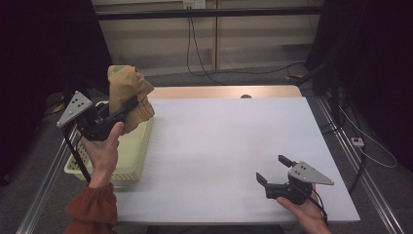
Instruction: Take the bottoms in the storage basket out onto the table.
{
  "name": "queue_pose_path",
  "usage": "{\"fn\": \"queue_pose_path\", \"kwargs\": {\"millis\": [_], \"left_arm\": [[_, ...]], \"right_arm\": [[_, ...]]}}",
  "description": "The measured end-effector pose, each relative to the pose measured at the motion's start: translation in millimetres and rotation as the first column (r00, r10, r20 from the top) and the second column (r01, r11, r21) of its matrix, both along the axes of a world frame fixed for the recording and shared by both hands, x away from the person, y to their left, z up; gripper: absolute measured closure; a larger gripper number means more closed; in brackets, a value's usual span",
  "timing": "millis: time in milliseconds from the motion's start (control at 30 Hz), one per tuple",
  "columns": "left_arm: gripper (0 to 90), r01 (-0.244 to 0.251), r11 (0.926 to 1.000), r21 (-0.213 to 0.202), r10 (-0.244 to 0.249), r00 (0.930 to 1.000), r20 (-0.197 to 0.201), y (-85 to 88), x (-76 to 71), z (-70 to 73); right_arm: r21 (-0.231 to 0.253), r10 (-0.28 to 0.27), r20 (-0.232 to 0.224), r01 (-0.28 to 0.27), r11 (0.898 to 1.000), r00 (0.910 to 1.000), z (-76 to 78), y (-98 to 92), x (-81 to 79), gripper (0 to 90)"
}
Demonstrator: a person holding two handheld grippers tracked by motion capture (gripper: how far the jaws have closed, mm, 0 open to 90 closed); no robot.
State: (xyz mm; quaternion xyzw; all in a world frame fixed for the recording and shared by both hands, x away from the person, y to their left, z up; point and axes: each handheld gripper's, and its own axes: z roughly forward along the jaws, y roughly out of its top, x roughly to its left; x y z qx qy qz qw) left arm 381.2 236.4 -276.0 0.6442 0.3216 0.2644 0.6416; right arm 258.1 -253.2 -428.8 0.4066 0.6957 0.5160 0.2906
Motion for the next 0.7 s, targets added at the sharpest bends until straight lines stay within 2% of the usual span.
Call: {"fn": "queue_pose_path", "kwargs": {"millis": [267, 467, 533, 700], "left_arm": [[65.7, 0.008, 0.9999, 0.011, -0.008, 0.9999, -0.012, -5.8, 0.4, -0.1], [65.6, 0.028, 0.9986, 0.045, -0.028, 0.9995, -0.013, -16.6, 0.4, 1.3], [65.6, 0.029, 0.9987, 0.042, -0.028, 0.9993, -0.025, -20.9, 1.0, 2.0], [65.6, 0.037, 0.9972, 0.065, -0.034, 0.9987, -0.038, -27.9, 2.5, 4.0]], "right_arm": [[0.000, 0.000, -0.002, 0.000, 1.000, 1.0000, -0.2, 0.3, 0.3, 4.3], [0.003, 0.000, -0.006, 0.000, 1.000, 1.0000, -0.6, 0.1, 1.3, 4.3], [0.001, 0.000, -0.008, 0.000, 1.000, 1.0000, -0.6, 0.2, 1.4, 4.4], [0.000, -0.002, -0.006, 0.002, 1.000, 1.0000, -0.5, 0.3, 1.6, 4.2]]}}
